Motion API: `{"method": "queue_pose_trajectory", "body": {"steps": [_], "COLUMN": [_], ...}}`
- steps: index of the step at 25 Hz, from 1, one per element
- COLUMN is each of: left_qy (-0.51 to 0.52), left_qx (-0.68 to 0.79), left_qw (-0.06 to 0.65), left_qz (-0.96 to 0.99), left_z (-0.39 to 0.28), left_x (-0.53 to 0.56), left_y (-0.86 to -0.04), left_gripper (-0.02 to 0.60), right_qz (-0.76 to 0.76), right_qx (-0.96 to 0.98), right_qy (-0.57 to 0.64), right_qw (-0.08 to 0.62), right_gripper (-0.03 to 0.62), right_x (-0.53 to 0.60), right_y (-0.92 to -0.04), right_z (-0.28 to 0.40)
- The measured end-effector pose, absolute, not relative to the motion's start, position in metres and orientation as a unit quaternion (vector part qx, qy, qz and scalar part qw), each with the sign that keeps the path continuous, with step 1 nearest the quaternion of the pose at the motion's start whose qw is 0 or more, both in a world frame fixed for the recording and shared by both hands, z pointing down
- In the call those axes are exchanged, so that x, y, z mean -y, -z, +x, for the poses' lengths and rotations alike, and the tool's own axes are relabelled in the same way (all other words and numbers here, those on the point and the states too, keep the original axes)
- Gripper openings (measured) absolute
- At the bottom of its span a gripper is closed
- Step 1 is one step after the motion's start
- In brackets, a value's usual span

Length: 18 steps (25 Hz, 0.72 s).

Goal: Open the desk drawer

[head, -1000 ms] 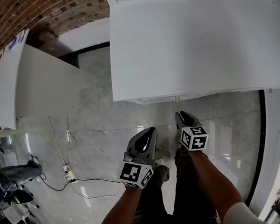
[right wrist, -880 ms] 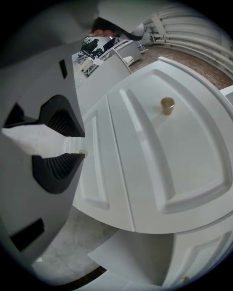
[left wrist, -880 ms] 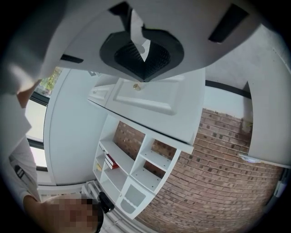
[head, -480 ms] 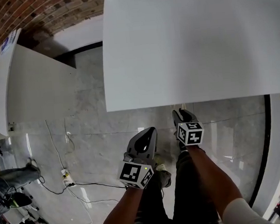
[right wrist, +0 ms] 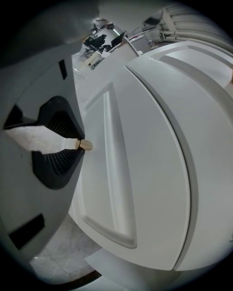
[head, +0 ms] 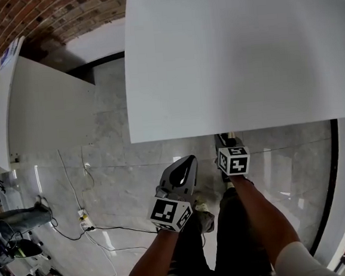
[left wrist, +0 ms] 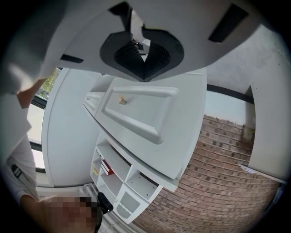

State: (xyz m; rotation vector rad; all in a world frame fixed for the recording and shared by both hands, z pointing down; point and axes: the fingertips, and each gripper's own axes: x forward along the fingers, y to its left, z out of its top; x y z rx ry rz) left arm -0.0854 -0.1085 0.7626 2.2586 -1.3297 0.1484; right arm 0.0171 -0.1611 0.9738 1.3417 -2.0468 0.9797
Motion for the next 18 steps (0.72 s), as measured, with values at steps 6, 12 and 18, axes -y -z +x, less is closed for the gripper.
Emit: {"method": "queue_pose_trajectory", "body": {"steps": [6,12,18], "left_qy": [-0.056,-0.061,-0.063], "left_qx": [0.493,0.492,0.484], "left_qw": [0.259,0.271,0.28], "left_qz": [0.828,0.825,0.827], "left_z": [-0.092,-0.095,-0.09], "left_x": [0.094,0.07,0.039], "left_y": [-0.751,-0.746,-0.74], "left_gripper": [0.012,0.012,0.012], "right_qz": [0.501,0.502,0.503], "right_qx": [0.741,0.729,0.721], "right_qy": [-0.369,-0.38,-0.384], "right_qw": [0.251,0.267,0.282], "right_gripper": [0.076,0.076,0.075], "right_x": [0.148,0.111,0.062], "right_y": [-0.972,-0.972,-0.975], "right_z": [0.02,0.019,0.025]}}
